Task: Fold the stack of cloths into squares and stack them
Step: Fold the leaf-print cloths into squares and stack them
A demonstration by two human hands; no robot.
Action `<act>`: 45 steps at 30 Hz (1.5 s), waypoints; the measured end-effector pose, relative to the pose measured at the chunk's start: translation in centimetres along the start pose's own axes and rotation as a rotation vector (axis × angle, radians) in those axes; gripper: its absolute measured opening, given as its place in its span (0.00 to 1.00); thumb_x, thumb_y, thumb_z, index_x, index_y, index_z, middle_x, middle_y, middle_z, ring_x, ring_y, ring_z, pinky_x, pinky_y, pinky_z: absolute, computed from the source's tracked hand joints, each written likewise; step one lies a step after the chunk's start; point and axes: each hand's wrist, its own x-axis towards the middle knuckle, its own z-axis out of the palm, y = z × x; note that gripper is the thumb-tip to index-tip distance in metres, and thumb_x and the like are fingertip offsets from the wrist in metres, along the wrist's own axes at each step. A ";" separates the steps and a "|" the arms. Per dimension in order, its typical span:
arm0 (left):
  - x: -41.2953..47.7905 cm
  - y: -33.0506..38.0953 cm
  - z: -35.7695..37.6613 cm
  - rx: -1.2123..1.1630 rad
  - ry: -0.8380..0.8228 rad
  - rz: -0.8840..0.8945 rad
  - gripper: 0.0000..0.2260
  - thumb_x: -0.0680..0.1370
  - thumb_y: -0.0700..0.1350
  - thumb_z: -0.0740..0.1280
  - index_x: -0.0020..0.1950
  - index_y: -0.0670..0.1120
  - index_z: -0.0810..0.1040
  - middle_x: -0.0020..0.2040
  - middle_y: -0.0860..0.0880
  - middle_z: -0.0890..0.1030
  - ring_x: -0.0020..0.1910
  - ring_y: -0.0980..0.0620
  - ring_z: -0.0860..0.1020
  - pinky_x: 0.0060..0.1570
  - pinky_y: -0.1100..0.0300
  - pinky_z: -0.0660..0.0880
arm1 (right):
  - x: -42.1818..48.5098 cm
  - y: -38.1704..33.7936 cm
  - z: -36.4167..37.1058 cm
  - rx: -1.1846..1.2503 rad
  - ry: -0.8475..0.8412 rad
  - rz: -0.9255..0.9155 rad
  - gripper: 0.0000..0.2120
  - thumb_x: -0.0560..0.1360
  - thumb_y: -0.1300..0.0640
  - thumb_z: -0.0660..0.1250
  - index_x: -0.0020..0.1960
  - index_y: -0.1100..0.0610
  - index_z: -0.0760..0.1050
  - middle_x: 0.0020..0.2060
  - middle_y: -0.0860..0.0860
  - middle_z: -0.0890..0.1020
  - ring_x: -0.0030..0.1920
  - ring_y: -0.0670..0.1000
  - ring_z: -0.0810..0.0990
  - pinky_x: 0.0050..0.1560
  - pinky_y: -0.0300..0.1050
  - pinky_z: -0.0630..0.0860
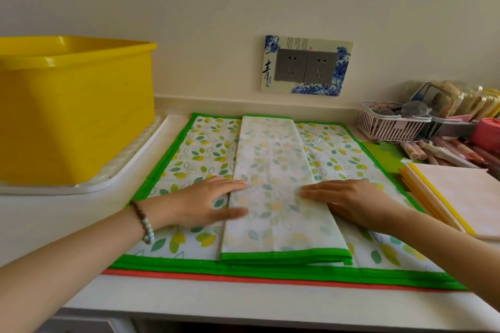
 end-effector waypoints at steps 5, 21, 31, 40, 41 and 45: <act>0.9 -1.9 -0.4 -0.520 0.111 -0.017 0.18 0.78 0.53 0.51 0.67 0.57 0.67 0.65 0.60 0.72 0.67 0.64 0.67 0.63 0.70 0.61 | 0.8 0.0 -0.1 0.270 -0.018 0.285 0.21 0.76 0.64 0.63 0.62 0.45 0.75 0.59 0.42 0.79 0.56 0.45 0.79 0.55 0.41 0.76; 6.2 -1.5 -0.2 -0.436 0.477 -0.296 0.29 0.72 0.53 0.72 0.69 0.47 0.66 0.44 0.51 0.81 0.41 0.56 0.79 0.36 0.66 0.70 | 5.8 2.7 1.5 0.863 0.149 0.930 0.10 0.74 0.51 0.69 0.47 0.58 0.77 0.37 0.53 0.83 0.35 0.52 0.81 0.34 0.42 0.77; 4.1 1.5 0.8 0.146 0.230 0.053 0.24 0.81 0.58 0.46 0.76 0.55 0.54 0.77 0.59 0.52 0.75 0.60 0.47 0.72 0.60 0.42 | 5.5 -4.2 1.3 0.384 -0.052 0.411 0.21 0.81 0.48 0.50 0.74 0.47 0.60 0.72 0.41 0.63 0.72 0.42 0.59 0.71 0.38 0.52; 3.7 1.7 2.4 0.145 0.108 -0.035 0.29 0.78 0.65 0.43 0.77 0.57 0.45 0.77 0.59 0.42 0.75 0.60 0.39 0.73 0.59 0.40 | 5.7 -4.4 2.8 0.350 -0.217 0.330 0.24 0.80 0.42 0.43 0.76 0.43 0.49 0.75 0.38 0.51 0.74 0.38 0.46 0.73 0.39 0.38; 3.7 1.7 2.4 0.145 0.108 -0.037 0.29 0.78 0.65 0.43 0.77 0.57 0.45 0.77 0.60 0.42 0.75 0.60 0.38 0.72 0.59 0.40 | 5.6 -4.2 2.8 0.342 -0.229 0.320 0.24 0.80 0.42 0.43 0.76 0.43 0.48 0.75 0.38 0.50 0.74 0.38 0.45 0.73 0.39 0.38; 3.6 1.9 2.3 0.144 0.100 -0.040 0.29 0.78 0.65 0.44 0.77 0.57 0.45 0.77 0.60 0.42 0.75 0.60 0.38 0.72 0.59 0.41 | 4.7 -3.3 2.3 0.313 -0.295 0.286 0.24 0.80 0.42 0.42 0.75 0.39 0.44 0.74 0.35 0.47 0.74 0.36 0.42 0.73 0.40 0.36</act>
